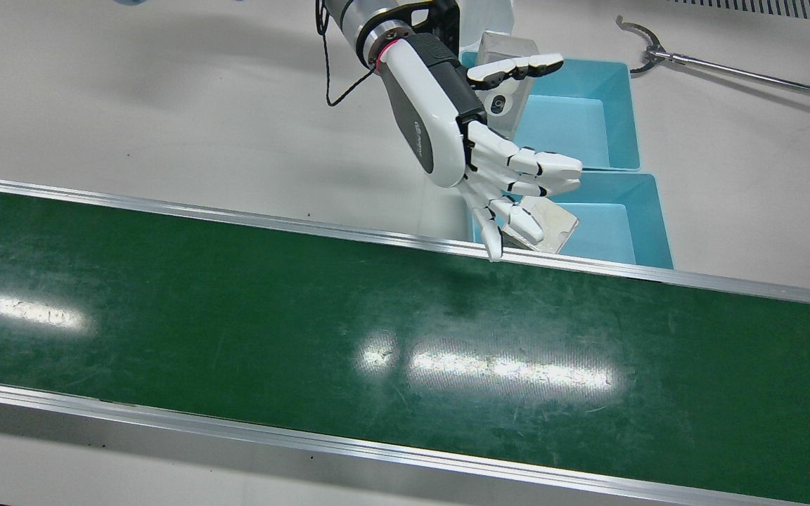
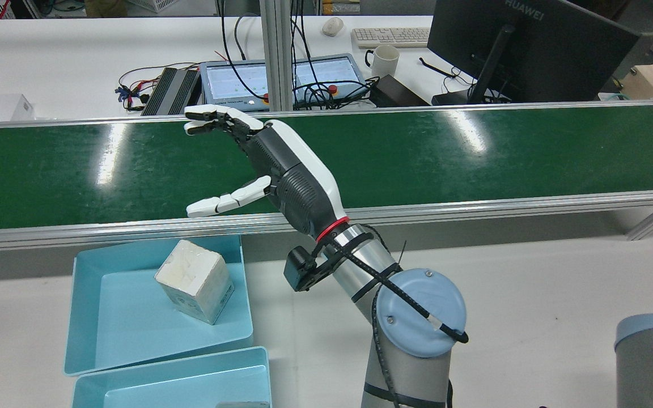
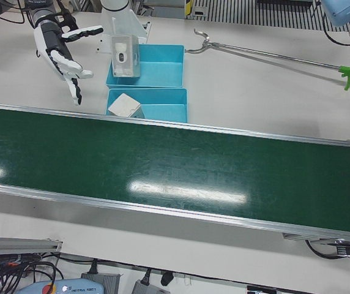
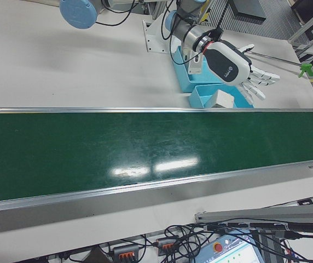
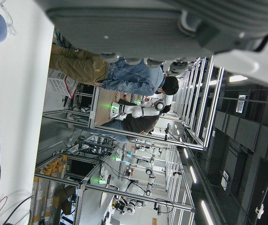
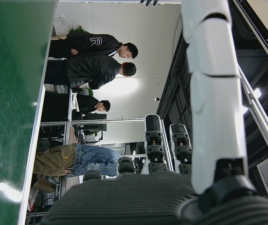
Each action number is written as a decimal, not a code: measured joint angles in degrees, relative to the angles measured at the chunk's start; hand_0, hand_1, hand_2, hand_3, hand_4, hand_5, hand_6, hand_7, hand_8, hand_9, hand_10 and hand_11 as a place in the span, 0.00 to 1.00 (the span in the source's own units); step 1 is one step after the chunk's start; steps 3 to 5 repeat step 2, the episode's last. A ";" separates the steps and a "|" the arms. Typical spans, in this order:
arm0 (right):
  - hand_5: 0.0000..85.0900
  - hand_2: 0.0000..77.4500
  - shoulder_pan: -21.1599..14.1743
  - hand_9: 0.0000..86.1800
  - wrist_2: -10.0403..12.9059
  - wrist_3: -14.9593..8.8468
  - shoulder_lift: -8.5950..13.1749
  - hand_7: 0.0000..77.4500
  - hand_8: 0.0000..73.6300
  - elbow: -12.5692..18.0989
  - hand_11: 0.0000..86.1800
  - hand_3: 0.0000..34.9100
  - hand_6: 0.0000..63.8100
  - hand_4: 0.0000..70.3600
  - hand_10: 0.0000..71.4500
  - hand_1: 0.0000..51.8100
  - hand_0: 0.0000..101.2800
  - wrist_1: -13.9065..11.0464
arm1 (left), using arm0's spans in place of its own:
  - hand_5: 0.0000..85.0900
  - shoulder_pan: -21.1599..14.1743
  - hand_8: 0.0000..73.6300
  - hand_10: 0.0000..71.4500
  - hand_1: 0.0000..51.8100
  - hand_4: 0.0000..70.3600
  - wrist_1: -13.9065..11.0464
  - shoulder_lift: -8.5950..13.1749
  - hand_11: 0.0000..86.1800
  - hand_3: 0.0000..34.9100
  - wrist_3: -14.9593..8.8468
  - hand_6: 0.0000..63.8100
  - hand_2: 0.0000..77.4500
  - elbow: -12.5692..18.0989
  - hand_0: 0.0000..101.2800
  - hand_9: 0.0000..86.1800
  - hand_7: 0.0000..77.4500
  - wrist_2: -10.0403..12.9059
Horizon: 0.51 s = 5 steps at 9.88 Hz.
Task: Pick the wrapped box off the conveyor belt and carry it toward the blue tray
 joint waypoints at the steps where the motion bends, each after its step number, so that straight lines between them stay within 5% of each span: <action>1: 0.25 0.15 2.38 0.11 -0.17 1.36 -3.49 0.40 0.08 2.06 0.01 0.28 0.17 0.26 0.00 0.39 0.52 -0.13 | 0.01 0.00 0.01 0.00 0.00 0.00 0.00 0.00 0.00 0.00 0.00 0.01 0.01 0.00 0.00 0.01 0.01 0.00; 2: 0.25 0.15 5.08 0.11 -1.37 3.51 -7.21 0.40 0.08 3.98 0.01 0.28 0.17 0.26 0.00 0.39 0.52 -0.23 | 0.01 0.00 0.01 0.01 0.00 0.01 0.00 0.00 0.00 0.00 0.00 0.01 0.01 0.00 0.00 0.01 0.01 0.00; 5: 0.25 0.15 5.08 0.11 -1.37 3.51 -7.21 0.40 0.08 3.98 0.01 0.28 0.17 0.26 0.00 0.39 0.52 -0.23 | 0.01 0.00 0.01 0.01 0.00 0.01 0.00 0.00 0.00 0.00 0.00 0.01 0.01 0.00 0.00 0.01 0.01 0.00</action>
